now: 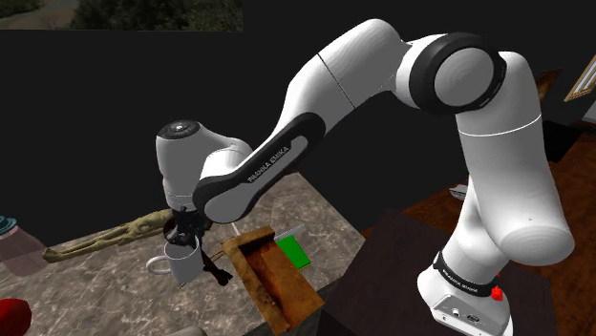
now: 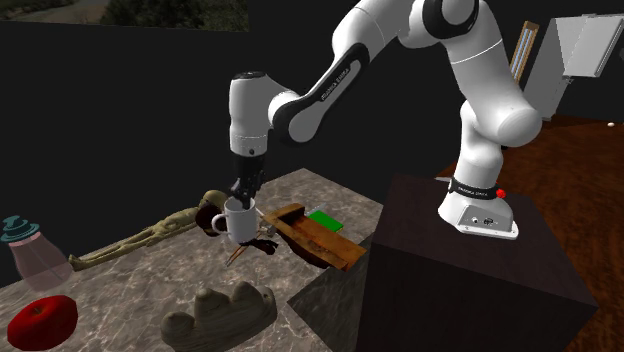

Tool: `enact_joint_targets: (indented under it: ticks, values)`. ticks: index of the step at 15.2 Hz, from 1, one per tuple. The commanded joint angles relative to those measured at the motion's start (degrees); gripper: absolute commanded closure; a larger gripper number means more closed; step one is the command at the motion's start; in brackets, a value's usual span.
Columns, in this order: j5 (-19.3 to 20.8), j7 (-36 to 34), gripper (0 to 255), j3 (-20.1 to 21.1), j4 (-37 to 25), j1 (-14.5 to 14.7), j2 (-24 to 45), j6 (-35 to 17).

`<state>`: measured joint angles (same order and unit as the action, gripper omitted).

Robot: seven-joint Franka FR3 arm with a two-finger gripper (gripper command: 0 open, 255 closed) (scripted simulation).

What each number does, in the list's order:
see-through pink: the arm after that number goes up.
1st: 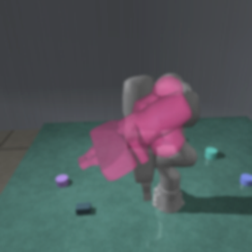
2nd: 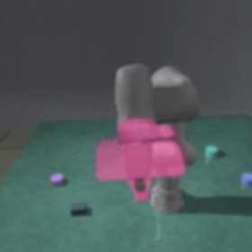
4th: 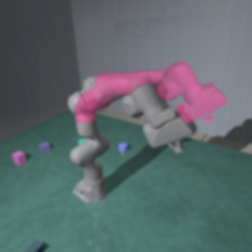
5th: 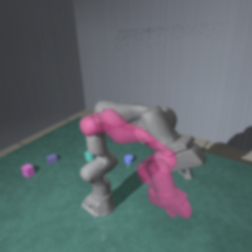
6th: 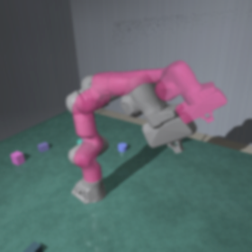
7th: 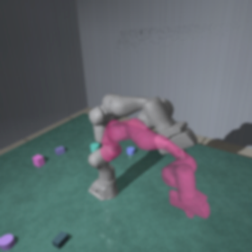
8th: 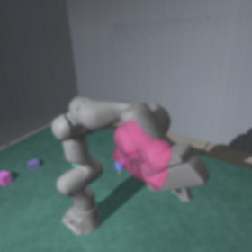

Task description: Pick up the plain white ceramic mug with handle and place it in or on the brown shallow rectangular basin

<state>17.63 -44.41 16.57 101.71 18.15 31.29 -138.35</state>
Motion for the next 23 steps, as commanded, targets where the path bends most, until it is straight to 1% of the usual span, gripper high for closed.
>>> enact_joint_targets:
  ticks: [1,4,8,11,15,18,23]
  values:
    - [-0.5,0.4,255,0.3,0.0,-0.3,-1.0,1.0]
    - [-1.0,0.8,255,0.7,-0.3,-0.5,-2.1,2.3]
    - [-3.1,2.7,255,1.8,11.9,-3.9,-10.9,-1.5]
    - [-5.5,5.1,255,2.6,20.1,-6.2,-17.4,-3.8]
    - [-10.1,9.7,255,3.2,30.1,-8.9,-26.2,-5.9]
    - [-14.7,14.6,255,2.8,37.9,-10.1,-33.8,-6.7]
    - [-12.3,12.8,255,2.6,38.9,-10.0,-30.5,-10.7]
